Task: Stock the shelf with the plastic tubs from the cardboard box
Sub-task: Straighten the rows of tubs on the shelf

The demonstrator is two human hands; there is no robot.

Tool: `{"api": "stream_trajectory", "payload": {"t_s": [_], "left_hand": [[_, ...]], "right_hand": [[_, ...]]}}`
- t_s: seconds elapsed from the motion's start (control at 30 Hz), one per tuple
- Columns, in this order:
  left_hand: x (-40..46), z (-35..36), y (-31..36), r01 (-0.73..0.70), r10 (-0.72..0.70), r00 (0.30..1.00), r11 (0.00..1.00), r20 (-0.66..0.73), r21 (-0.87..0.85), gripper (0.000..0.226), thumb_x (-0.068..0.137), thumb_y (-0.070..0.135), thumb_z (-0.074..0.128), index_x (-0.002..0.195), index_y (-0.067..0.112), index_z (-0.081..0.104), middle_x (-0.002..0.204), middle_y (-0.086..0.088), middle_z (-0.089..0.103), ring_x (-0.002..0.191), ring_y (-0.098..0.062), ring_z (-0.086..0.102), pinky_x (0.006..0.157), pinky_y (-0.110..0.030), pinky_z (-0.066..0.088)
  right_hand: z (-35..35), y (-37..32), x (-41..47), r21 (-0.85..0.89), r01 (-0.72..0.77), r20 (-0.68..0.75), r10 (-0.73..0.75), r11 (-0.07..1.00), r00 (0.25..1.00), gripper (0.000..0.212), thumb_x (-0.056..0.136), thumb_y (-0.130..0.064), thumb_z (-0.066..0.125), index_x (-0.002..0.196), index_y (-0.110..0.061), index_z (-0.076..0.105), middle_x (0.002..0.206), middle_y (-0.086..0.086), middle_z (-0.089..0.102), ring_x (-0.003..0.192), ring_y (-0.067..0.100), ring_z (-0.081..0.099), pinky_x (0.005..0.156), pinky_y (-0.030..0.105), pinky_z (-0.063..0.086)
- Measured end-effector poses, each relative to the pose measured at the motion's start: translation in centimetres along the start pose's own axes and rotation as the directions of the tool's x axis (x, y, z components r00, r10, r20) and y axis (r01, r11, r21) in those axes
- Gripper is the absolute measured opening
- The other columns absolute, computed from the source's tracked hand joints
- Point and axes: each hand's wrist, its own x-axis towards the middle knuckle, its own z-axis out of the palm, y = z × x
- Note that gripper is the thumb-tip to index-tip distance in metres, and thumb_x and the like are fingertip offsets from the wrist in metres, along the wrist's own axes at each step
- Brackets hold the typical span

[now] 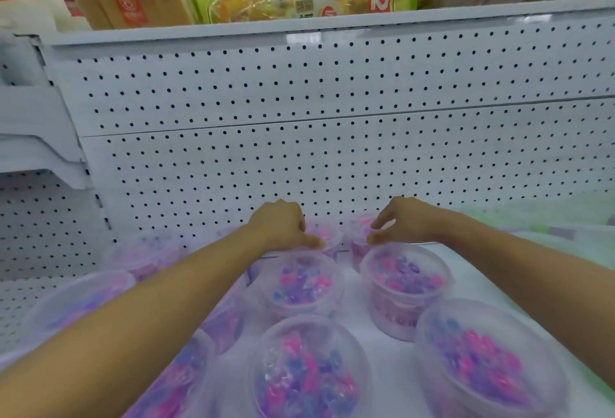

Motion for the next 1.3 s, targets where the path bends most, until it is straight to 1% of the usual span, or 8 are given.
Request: {"api": "stream_trajectory", "payload": {"t_s": [0.1,0.23,0.4,0.7,0.8,0.93,1.1,1.3], "left_hand": [[0.3,0.4,0.0,-0.006,0.008,0.998,1.0,-0.062,0.029,0.05,0.07,0.073,0.061,0.083,0.025,0.062,0.093,-0.004,0.069,0.089,-0.023,0.064,0.08,-0.03,0.048],[0.2,0.6,0.2,0.012,-0.01,0.996,1.0,-0.083,0.016,0.065,0.071,0.072,0.061,0.097,0.013,0.072,0.098,-0.006,0.071,0.091,-0.025,0.065,0.079,-0.03,0.05],[0.2,0.6,0.3,0.018,-0.017,0.996,1.0,-0.092,0.012,0.066,0.071,0.072,0.061,0.097,0.012,0.073,0.096,-0.005,0.072,0.089,-0.024,0.065,0.075,-0.031,0.052],[0.0,0.5,0.4,0.023,-0.023,0.997,1.0,-0.073,0.004,0.062,0.072,0.071,0.061,0.09,0.013,0.071,0.093,-0.004,0.071,0.088,-0.025,0.065,0.077,-0.032,0.051],[-0.9,0.0,0.1,0.021,-0.021,1.0,0.998,0.006,-0.06,0.05,0.076,0.075,0.052,0.083,0.026,0.063,0.091,0.0,0.067,0.096,-0.025,0.065,0.078,-0.032,0.049],[-5.2,-2.2,-0.3,-0.047,0.051,0.999,0.97,0.01,-0.239,0.054,0.079,0.072,0.05,0.116,0.035,0.064,0.129,0.01,0.058,0.116,-0.015,0.054,0.093,-0.033,0.043],[-10.7,-3.3,-0.4,-0.002,0.036,0.983,0.982,0.182,-0.187,0.055,0.07,0.066,0.067,0.12,0.042,0.06,0.119,0.017,0.055,0.116,-0.009,0.053,0.091,-0.028,0.04],[-10.9,-1.9,1.2,0.0,0.025,0.984,0.991,0.176,-0.136,0.053,0.08,0.056,0.065,0.127,0.032,0.058,0.135,0.003,0.052,0.116,-0.018,0.052,0.087,-0.026,0.037]], "right_hand": [[0.0,-0.1,0.1,-0.015,-0.016,-0.003,0.016,1.0,1.0,0.057,0.071,-0.056,0.071,0.119,-0.025,0.065,0.128,-0.004,0.061,0.113,0.016,0.058,0.099,0.034,0.044],[0.2,-0.5,0.3,-0.059,-0.047,-0.039,0.045,0.997,0.998,0.06,0.07,-0.061,0.07,0.118,-0.026,0.065,0.128,-0.005,0.06,0.113,0.018,0.057,0.094,0.032,0.044],[0.2,-1.3,0.1,-0.111,-0.07,-0.051,0.065,0.991,0.997,0.057,0.074,-0.058,0.068,0.12,-0.024,0.065,0.125,-0.007,0.061,0.111,0.018,0.057,0.086,0.029,0.043],[-0.3,-0.9,-0.5,-0.03,-0.038,0.01,0.039,0.999,0.999,0.05,0.079,-0.046,0.07,0.121,-0.02,0.065,0.133,-0.002,0.059,0.121,0.017,0.053,0.103,0.032,0.04],[-0.2,-0.6,-1.0,-0.049,-0.015,0.025,0.017,0.999,1.0,0.051,0.084,-0.05,0.062,0.129,-0.025,0.058,0.143,-0.004,0.048,0.128,0.016,0.047,0.109,0.035,0.034],[-1.8,0.2,-4.6,0.051,0.039,0.029,-0.041,0.998,0.999,0.056,0.081,-0.056,0.063,0.133,-0.039,0.051,0.146,-0.013,0.04,0.124,0.008,0.047,0.105,0.026,0.031],[-2.5,0.9,-8.8,-0.031,-0.001,0.22,0.007,1.0,0.975,0.062,0.066,-0.06,0.075,0.124,-0.047,0.057,0.135,-0.019,0.049,0.117,0.007,0.048,0.1,0.029,0.035],[-0.8,-0.3,-8.4,-0.044,0.009,0.151,-0.002,0.999,0.989,0.074,0.061,-0.067,0.074,0.127,-0.038,0.058,0.14,-0.011,0.05,0.122,0.014,0.05,0.105,0.035,0.038]]}}
